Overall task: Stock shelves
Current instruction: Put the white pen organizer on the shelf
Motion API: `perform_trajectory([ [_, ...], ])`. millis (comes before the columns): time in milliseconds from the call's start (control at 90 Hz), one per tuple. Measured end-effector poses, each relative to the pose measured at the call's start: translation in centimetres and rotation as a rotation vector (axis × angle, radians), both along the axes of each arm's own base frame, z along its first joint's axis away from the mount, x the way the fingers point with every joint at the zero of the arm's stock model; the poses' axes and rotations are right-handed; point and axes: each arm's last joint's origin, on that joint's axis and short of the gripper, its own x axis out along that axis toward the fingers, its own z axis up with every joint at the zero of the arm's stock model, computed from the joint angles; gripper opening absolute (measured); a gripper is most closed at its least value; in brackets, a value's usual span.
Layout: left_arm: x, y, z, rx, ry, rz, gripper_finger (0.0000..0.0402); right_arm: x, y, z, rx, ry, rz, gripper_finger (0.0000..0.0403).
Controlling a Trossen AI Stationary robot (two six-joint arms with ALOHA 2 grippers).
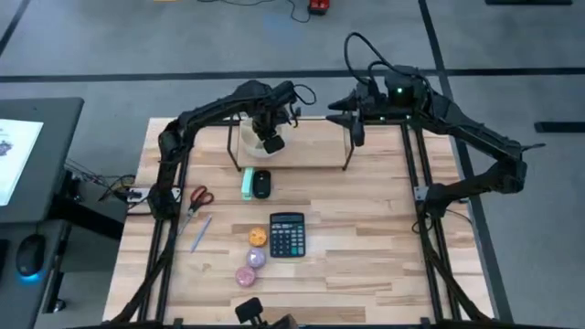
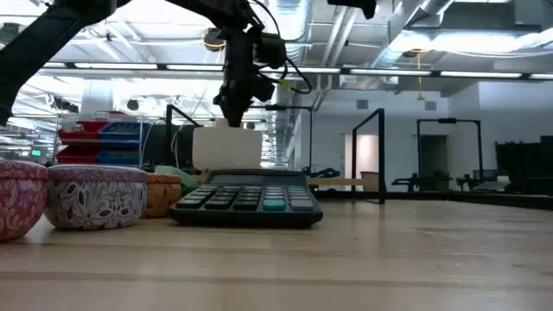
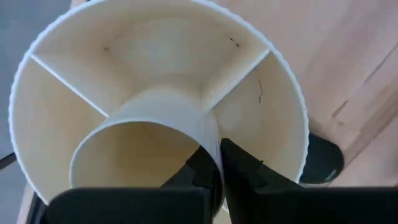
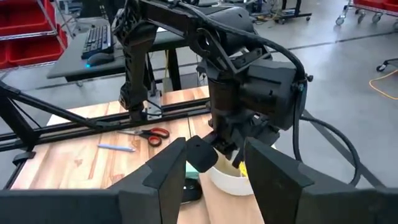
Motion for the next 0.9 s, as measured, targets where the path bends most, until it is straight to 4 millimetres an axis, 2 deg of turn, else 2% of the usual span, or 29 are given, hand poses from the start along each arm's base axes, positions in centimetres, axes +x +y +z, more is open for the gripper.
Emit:
perform_trajectory([
  [156,-0.2,-0.1,0.0,-0.024,0.007,0.005,0.0017,0.0,0.0,0.0,0.000,0.000,0.000,0.0152],
  [489,-0.2,-0.1,0.4,-0.019,0.005,0.021,0.0120,0.0,0.0,0.0,0.000,0.000,-0.002,0.0152],
  [689,-0.2,-0.4,3.0,0.009,-0.054,0.015,0.0130,0.0,0.0,0.1,-0.004,-0.009,-0.002,0.0152],
  [900,-0.5,-0.5,7.4,0.087,-0.193,0.042,0.0130,0.1,-0.1,0.4,-0.016,-0.038,-0.003,0.0152],
])
